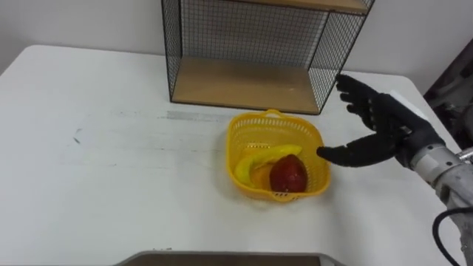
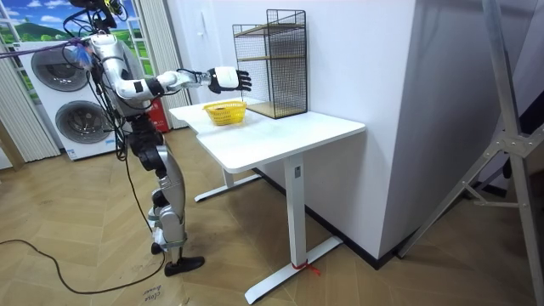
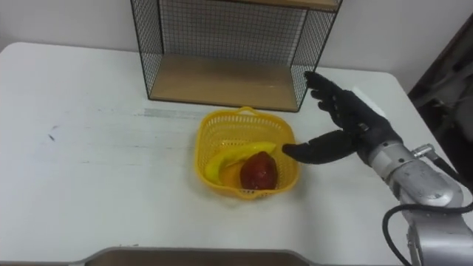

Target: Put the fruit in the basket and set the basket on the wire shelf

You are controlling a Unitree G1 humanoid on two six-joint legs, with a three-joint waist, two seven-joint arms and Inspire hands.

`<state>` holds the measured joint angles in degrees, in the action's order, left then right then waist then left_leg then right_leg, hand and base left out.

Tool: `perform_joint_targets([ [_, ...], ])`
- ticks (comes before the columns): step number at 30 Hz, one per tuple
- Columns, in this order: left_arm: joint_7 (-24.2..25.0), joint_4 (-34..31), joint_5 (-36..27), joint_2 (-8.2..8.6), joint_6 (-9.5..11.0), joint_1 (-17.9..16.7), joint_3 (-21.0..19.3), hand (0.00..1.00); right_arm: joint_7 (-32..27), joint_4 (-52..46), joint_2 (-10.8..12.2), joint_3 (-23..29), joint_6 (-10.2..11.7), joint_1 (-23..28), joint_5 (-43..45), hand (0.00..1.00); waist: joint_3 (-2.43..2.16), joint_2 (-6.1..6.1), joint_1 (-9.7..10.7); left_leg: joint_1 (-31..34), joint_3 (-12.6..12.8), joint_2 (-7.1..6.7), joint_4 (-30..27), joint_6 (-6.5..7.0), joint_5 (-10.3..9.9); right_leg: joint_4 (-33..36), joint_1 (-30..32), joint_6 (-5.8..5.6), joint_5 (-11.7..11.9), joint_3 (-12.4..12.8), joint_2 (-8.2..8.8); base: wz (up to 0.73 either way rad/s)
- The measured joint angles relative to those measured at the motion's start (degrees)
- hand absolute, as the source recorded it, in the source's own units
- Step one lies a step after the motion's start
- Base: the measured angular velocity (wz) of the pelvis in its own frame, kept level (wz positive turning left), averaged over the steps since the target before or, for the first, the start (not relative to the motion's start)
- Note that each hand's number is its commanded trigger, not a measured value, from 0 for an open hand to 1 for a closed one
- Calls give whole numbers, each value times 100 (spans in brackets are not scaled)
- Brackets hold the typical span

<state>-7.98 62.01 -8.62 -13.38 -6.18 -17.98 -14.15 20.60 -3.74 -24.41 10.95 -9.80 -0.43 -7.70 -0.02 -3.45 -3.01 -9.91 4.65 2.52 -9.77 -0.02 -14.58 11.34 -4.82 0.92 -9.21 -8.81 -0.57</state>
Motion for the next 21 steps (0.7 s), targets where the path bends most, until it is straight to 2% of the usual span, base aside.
perform_joint_targets([
  [2,-121,-5,-254,29,12,0,-168,0,-216,1,0,113,0,10,-275,0,8,15,4,-16,-1,3,3,0,0,23,1,-2,-1,8,-2,0],
  [4,-321,-58,-781,83,42,-20,-372,0,-450,-5,2,247,0,74,-622,0,6,27,3,-14,-14,2,2,1,-1,22,-1,-1,-1,-3,1,0],
  [6,-678,-161,-1748,122,45,-66,-534,0,-836,-112,77,369,0,185,-930,0,0,66,16,12,-20,1,11,1,-3,24,4,-1,0,-8,6,2],
  [7,-784,-205,-2036,131,44,-67,-629,0,-956,-134,88,387,0,221,-1033,0,-3,78,11,12,-22,0,13,1,-3,25,5,-1,0,-7,6,0],
  [9,-1252,-502,-3016,136,43,-66,-1149,0,-1374,-183,97,424,0,414,-1316,0,-37,126,-28,6,-56,-1,12,1,-2,30,0,0,0,-5,5,0],
  [11,-1600,-901,-3586,141,75,-92,-1604,0,-1622,-276,102,524,0,623,-1413,0,-55,173,-79,1,-60,-8,9,2,-2,35,-2,-1,-1,-7,13,0],
  [14,-2311,-1615,-4442,89,317,-109,-2090,0,-2096,-280,164,558,0,792,-1494,0,-45,272,-85,-15,-59,-13,4,4,-1,46,-2,-1,-1,18,14,-3],
  [16,-2843,-2241,-4597,69,383,-111,-2355,0,-2417,-293,248,603,1,928,-1489,0,-50,321,-163,-15,-49,-13,12,3,-2,64,19,-2,-2,16,16,-5],
  [17,-3124,-2662,-4568,40,488,-103,-2417,0,-2617,-299,256,604,1,1015,-1464,0,-50,358,-204,-4,-30,-14,15,3,-2,92,53,-1,-3,39,16,-8],
  [18,-3430,-3159,-4420,37,563,-108,-2455,0,-2808,-382,261,621,4,1161,-1439,0,-58,386,-228,25,-25,-18,12,5,0,113,96,-1,-5,52,20,-7],
  [19,-3552,-3389,-4278,37,610,-110,-2477,0,-2873,-407,266,621,28,1224,-1405,0,-53,404,-243,30,-21,-20,11,7,1,126,109,-2,-8,52,24,-5],
  [21,-4069,-4468,-3736,39,683,-109,-2692,0,-3108,-419,444,709,96,1447,-1189,0,-69,414,-294,49,-11,-20,-9,6,1,131,182,-1,-20,77,18,-4],
])
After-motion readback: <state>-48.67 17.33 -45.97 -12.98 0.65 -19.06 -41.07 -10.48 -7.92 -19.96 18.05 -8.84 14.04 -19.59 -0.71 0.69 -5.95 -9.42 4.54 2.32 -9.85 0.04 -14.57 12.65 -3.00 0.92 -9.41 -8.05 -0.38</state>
